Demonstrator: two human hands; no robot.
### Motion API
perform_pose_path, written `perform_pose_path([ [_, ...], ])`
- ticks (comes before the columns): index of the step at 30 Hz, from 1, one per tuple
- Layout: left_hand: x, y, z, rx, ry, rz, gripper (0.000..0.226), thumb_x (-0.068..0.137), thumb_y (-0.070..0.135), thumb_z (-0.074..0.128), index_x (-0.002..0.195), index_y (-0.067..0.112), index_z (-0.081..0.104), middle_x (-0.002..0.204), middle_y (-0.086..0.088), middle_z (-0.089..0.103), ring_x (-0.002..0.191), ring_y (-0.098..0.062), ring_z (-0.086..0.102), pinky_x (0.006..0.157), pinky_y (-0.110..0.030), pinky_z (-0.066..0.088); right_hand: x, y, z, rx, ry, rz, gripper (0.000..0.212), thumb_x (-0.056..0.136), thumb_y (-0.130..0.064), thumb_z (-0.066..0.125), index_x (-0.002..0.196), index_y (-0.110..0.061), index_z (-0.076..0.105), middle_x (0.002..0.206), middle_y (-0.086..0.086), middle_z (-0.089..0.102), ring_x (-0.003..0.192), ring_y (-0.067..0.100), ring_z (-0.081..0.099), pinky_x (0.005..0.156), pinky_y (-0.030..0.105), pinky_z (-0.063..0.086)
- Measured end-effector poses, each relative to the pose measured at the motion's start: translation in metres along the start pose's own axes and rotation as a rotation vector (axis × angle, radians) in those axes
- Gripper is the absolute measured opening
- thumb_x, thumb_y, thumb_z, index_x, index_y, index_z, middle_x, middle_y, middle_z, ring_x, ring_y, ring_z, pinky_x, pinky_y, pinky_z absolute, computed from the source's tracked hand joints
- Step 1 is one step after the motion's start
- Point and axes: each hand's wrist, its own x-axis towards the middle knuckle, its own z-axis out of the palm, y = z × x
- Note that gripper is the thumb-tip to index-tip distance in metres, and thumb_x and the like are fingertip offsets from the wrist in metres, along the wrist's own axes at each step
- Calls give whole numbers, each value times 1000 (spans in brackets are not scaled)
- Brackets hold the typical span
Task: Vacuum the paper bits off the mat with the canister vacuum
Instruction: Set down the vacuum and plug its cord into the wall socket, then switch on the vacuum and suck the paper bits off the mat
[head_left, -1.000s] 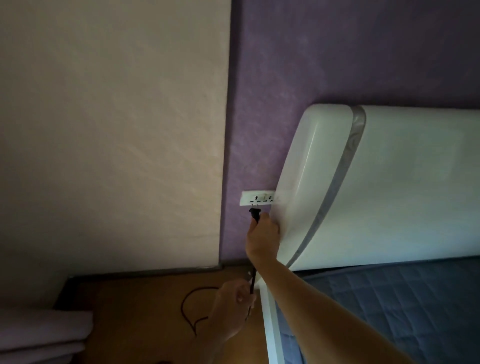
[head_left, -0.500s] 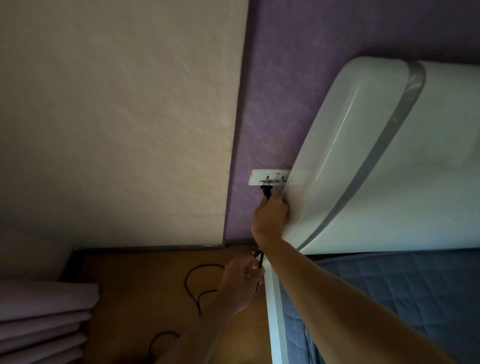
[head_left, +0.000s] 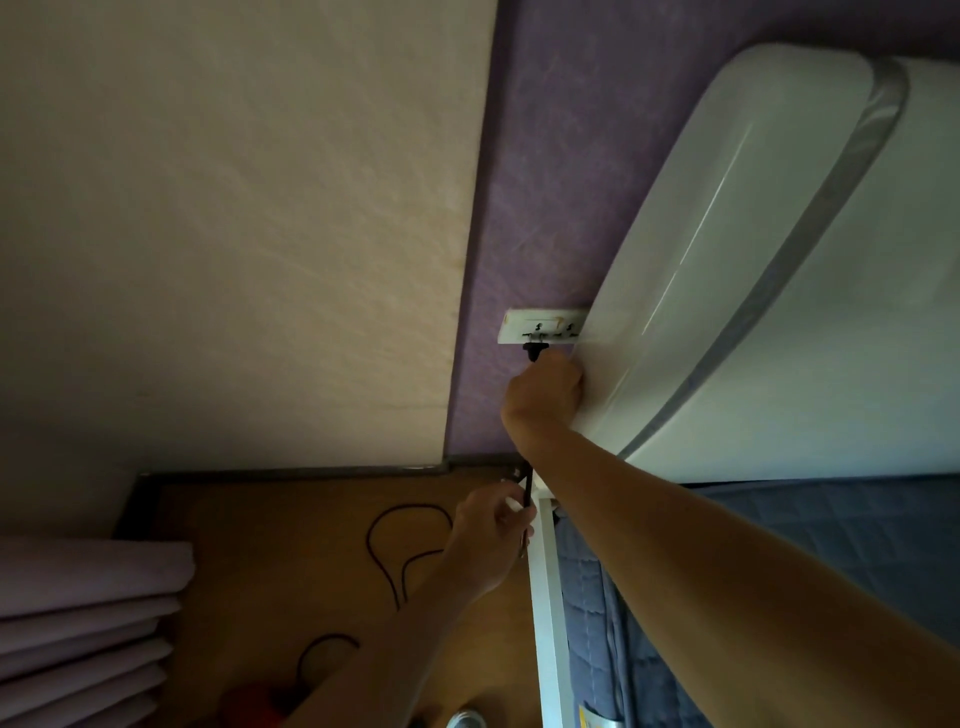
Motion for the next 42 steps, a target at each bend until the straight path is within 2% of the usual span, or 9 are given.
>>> perform_pose_path([
  [4, 5, 3, -8, -42, 52, -7, 13, 97, 9, 57, 89, 4, 66, 76, -13, 68, 66, -20, 68, 66, -40, 60, 6, -9, -5, -4, 5, 10, 27, 98, -5, 50, 123, 2, 58, 124, 16, 62, 116, 27, 60, 91, 29, 47],
  [11, 8, 5, -16, -1, 41, -57, 17, 97, 11, 57, 83, 5, 64, 73, -14, 66, 64, -25, 65, 65, -44, 59, 12, -16, 0, -104, -10, 42, 27, 97, -5, 50, 122, 2, 57, 124, 17, 62, 117, 27, 58, 93, 29, 47],
  [13, 9, 3, -22, 24, 66, -76, 23, 96, 13, 58, 74, 11, 61, 67, -6, 63, 60, -15, 61, 61, -37, 56, 13, -16, 2, -143, -4, 36, 26, 97, -4, 48, 121, 3, 56, 125, 17, 60, 119, 28, 57, 95, 30, 45],
  [15, 9, 3, -27, 84, 79, -95, 22, 95, 15, 60, 73, 16, 61, 69, 4, 62, 63, -5, 59, 62, -19, 46, 13, -15, 1, -180, -3, 23, 26, 96, -3, 49, 122, 3, 55, 127, 18, 59, 119, 28, 56, 95, 31, 45],
  [19, 5, 23, -42, 192, 43, -86, 18, 98, 22, 58, 110, 11, 66, 102, -1, 71, 89, -7, 66, 71, -10, 46, 11, -13, -10, -276, -93, -60, 34, 98, -10, 52, 129, 2, 48, 131, 17, 55, 120, 26, 55, 91, 28, 47],
  [24, -13, 73, -77, 322, -16, -38, 33, 98, 26, 58, 127, 11, 56, 122, -7, 64, 107, -16, 62, 86, -24, 50, -6, -7, -32, -333, -200, -254, 56, 100, -21, 48, 146, 2, 27, 137, 21, 49, 121, 32, 54, 91, 35, 49],
  [28, -31, 108, -123, 538, -51, -56, 55, 95, 39, 59, 142, 19, 39, 131, -5, 55, 114, -14, 52, 88, -21, 40, -30, -13, -71, -387, -287, -415, 59, 99, -36, 51, 145, -7, 30, 141, 18, 45, 129, 32, 47, 108, 42, 37],
  [33, -61, 162, -184, 776, -71, -76, 71, 94, 48, 56, 151, 20, 24, 143, -10, 43, 132, -25, 42, 107, -33, 37, -59, -40, -134, -452, -318, -600, 72, 94, -43, 57, 149, -14, 22, 143, 18, 39, 124, 34, 52, 96, 43, 51],
  [42, -143, 261, -273, 1109, 10, -7, 82, 94, 55, 52, 155, 14, 14, 154, -16, 31, 141, -34, 34, 114, -46, 34, -134, -101, -245, -558, -272, -755, 84, 90, -57, 55, 153, -18, 15, 145, 16, 37, 129, 38, 44, 96, 47, 47],
])
